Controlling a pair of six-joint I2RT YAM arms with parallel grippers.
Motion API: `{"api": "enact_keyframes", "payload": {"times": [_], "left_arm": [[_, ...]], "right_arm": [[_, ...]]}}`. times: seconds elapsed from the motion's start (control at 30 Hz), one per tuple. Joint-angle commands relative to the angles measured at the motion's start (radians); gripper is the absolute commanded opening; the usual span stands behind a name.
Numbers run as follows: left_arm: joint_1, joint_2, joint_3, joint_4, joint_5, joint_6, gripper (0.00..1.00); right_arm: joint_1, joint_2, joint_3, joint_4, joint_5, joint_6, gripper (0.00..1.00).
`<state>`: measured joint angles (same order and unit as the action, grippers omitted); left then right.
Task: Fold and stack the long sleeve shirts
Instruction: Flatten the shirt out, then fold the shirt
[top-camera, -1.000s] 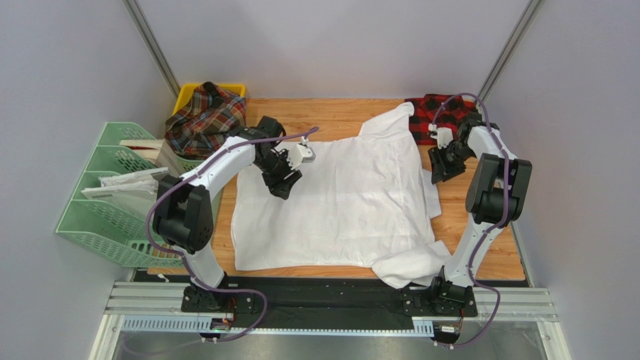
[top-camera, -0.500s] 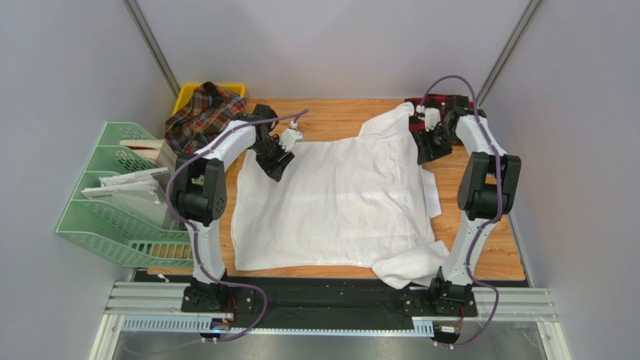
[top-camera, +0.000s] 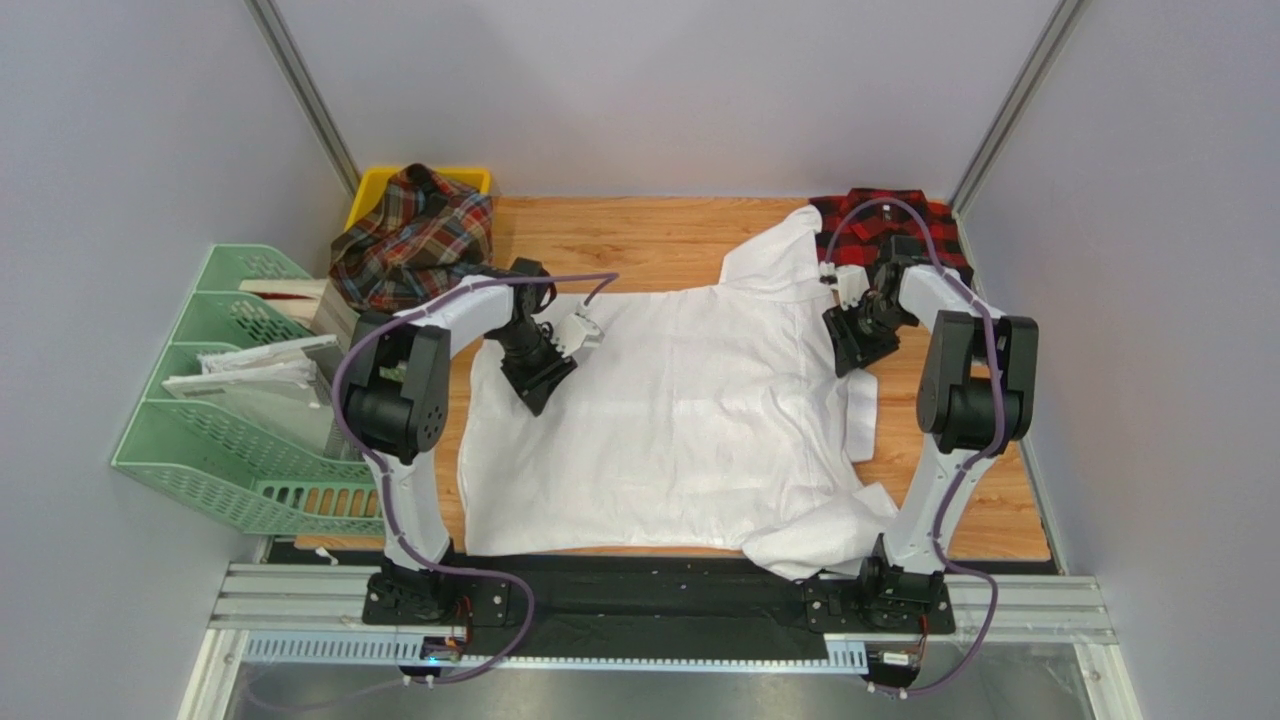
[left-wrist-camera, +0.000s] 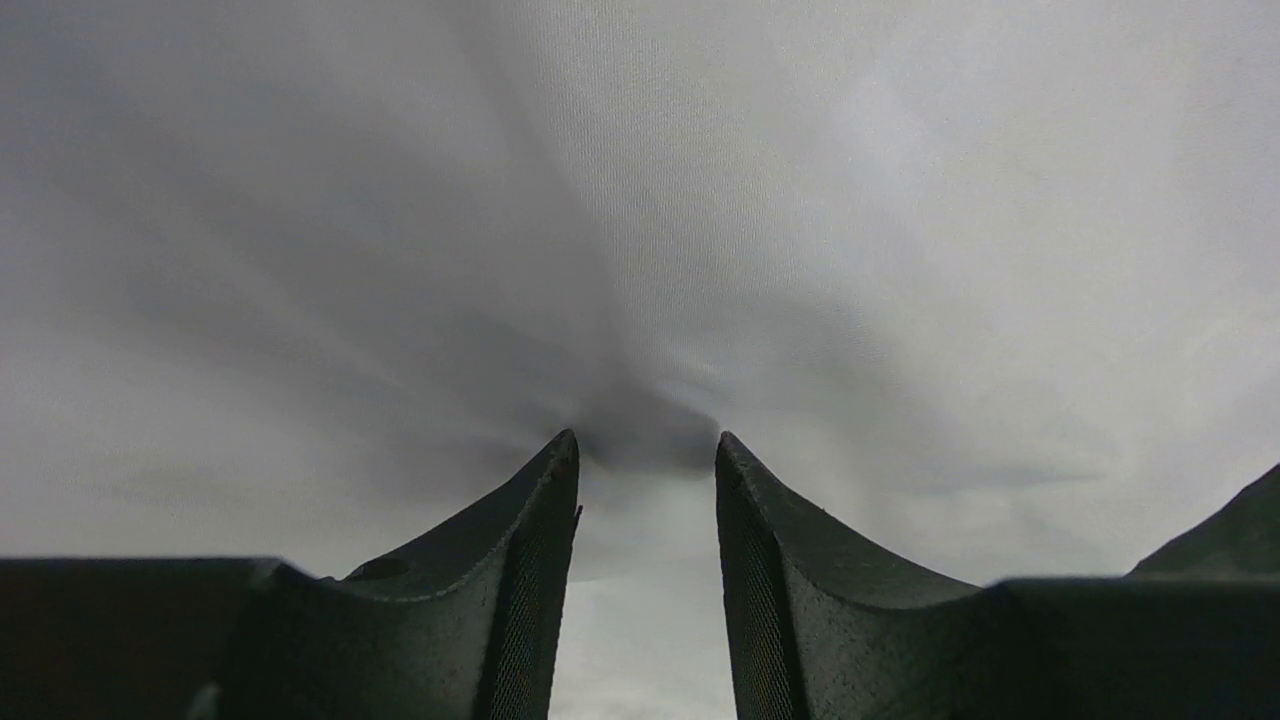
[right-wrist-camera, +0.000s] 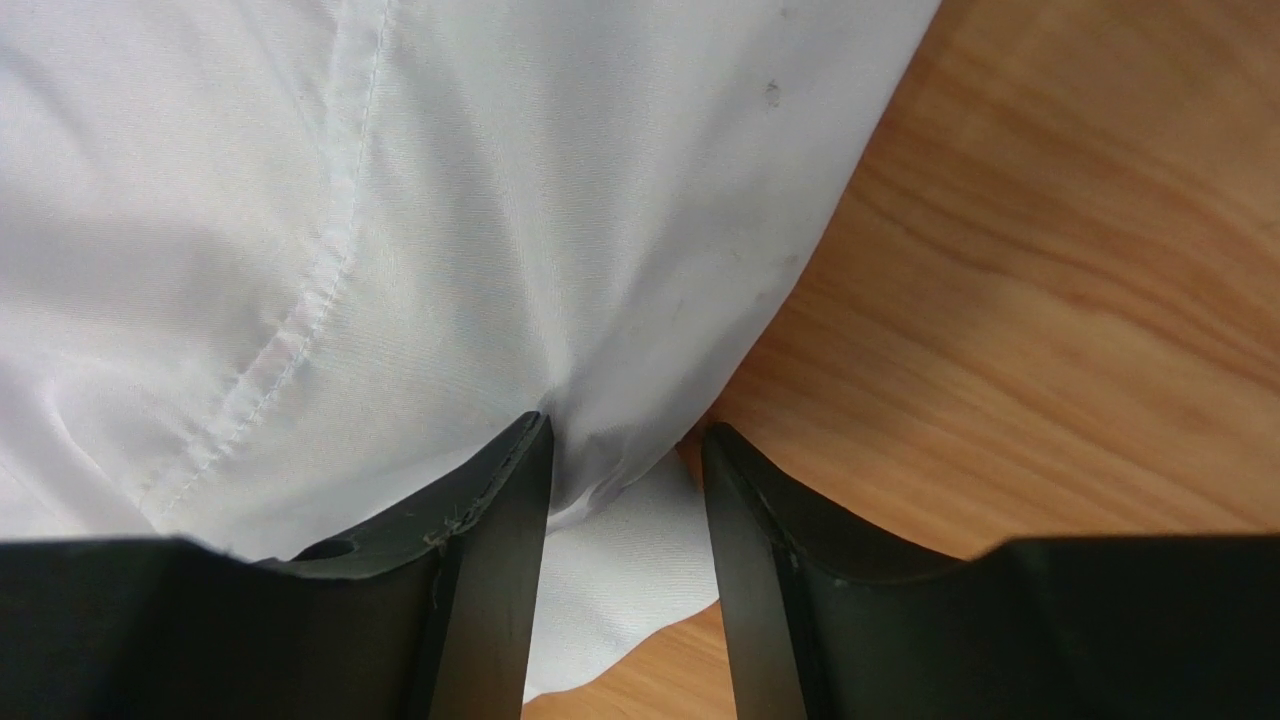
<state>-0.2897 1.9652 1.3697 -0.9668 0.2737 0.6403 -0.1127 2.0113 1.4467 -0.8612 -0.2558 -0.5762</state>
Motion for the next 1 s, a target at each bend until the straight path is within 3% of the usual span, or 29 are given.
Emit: {"api": "enact_keyframes", "payload": {"times": [0.0, 0.1, 0.13, 0.27, 0.37, 0.57, 0.7, 0.97], "left_arm": [[-0.008, -0.063, -0.086, -0.033, 0.007, 0.065, 0.45], [0.015, -0.089, -0.043, -0.047, 0.042, 0.075, 0.49], [0.046, -0.091, 0.033, -0.053, 0.067, 0.070, 0.50], [0.144, -0.060, 0.280, -0.096, 0.223, 0.047, 0.73], [0.185, 0.012, 0.449, -0.092, 0.239, 0.038, 0.77], [0.222, 0.156, 0.643, -0.035, 0.188, -0.034, 0.78], [0.231, 0.222, 0.677, 0.014, 0.154, -0.031, 0.75], [0.233, 0.328, 0.718, -0.013, 0.085, 0.120, 0.62]], "right_arm": [[-0.007, -0.057, -0.100, -0.018, 0.023, -0.056, 0.48], [-0.022, -0.074, -0.010, -0.048, -0.052, -0.039, 0.50], [-0.025, -0.072, 0.024, -0.056, -0.071, -0.028, 0.51], [-0.044, -0.036, 0.220, -0.064, -0.195, 0.054, 0.58], [-0.042, 0.026, 0.357, -0.023, -0.250, 0.160, 0.64], [-0.010, 0.173, 0.553, 0.007, -0.289, 0.283, 0.66], [0.011, 0.225, 0.558, 0.057, -0.251, 0.296, 0.67], [0.016, 0.279, 0.552, 0.108, -0.229, 0.303, 0.67]]}}
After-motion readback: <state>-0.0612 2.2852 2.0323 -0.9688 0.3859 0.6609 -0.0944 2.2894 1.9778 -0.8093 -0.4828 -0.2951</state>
